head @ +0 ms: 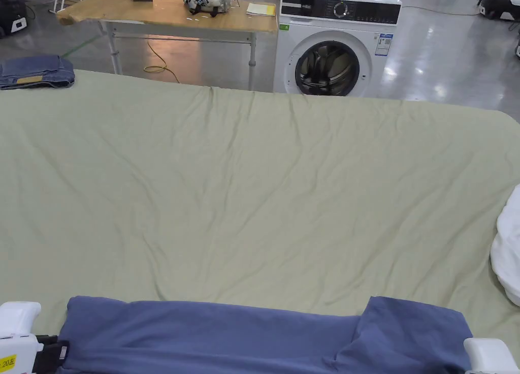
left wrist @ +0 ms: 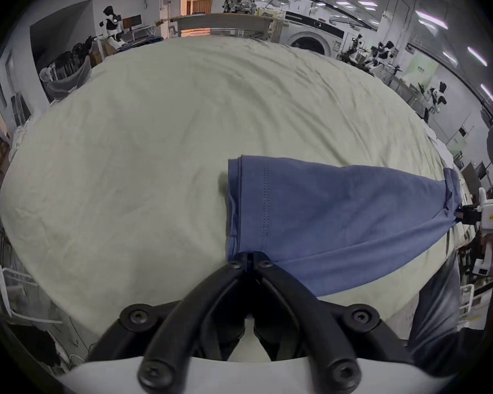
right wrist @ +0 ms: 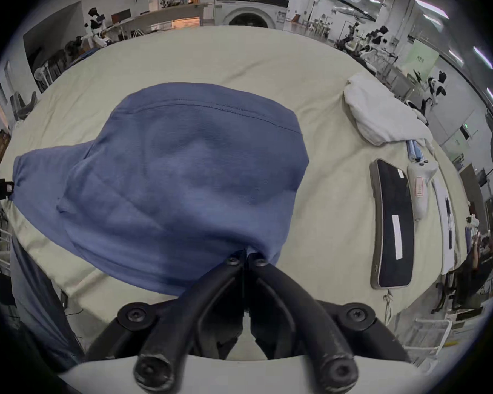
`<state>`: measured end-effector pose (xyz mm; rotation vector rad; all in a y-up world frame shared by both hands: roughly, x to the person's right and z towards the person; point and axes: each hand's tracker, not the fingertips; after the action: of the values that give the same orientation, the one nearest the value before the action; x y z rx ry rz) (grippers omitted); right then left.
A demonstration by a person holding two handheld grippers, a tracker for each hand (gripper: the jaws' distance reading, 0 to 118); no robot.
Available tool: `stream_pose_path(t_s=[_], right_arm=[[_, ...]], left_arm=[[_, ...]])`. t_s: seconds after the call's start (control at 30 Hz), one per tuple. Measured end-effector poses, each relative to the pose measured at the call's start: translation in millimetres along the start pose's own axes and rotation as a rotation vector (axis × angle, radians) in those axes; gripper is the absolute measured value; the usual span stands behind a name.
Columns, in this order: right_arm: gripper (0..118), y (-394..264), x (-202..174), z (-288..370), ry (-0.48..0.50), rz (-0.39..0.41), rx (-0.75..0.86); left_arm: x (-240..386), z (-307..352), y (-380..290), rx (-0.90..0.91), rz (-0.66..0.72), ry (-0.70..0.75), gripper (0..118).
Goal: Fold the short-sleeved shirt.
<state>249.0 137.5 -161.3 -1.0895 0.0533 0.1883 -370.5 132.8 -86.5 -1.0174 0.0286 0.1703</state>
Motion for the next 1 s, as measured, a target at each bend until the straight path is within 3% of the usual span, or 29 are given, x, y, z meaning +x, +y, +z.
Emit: stream_pose_path(t_s=[0.07, 0.1, 0.13, 0.17, 0.5, 0.57, 0.6, 0.7, 0.8, 1.0], right_arm=[[37, 3.9, -1.3, 9.0, -0.023, 0.019, -0.001], [61, 7.8, -1.1, 15.8, -0.040, 0.021, 0.004], [66, 12.9, -0.2, 22.8, -0.083, 0.014, 0.040], [66, 17.0, 0.7, 29.6, -0.098, 0.005, 0.078], [66, 63.2, -34.8, 76.1, -0.041, -0.116, 0.510], [63, 66.4, -47.5, 79.9, -0.011, -0.126, 0.600], [55, 68.3, -53.9, 82.2, 0.011, -0.124, 0.644], [35, 72.3, -71.0, 87.6, 0.023, -0.126, 0.745], [3, 75.4, -85.8, 93.8, 0.035, -0.135, 0.865], [0, 77.7, -105.1, 101.5, 0.021, -0.156, 0.995]], left_arm=[[2.5, 6.0, 3.5, 0.013, 0.003, 0.000, 17], [4.0, 10.2, 6.3, 0.033, 0.013, -0.004, 35], [8.2, 17.1, 9.4, 0.051, 0.023, -0.003, 50], [10.6, 20.5, 13.3, 0.069, 0.029, 0.006, 58], [58.2, 42.0, 67.3, 0.368, 0.027, 0.008, 58], [70.9, 44.2, 74.6, 0.422, 0.011, 0.007, 58], [78.8, 46.8, 77.5, 0.459, -0.008, 0.006, 53], [99.0, 53.6, 83.7, 0.548, -0.063, 0.042, 28], [108.6, 55.7, 86.5, 0.650, -0.095, 0.068, 5], [117.9, 67.4, 77.7, 0.803, -0.078, 0.123, 0]])
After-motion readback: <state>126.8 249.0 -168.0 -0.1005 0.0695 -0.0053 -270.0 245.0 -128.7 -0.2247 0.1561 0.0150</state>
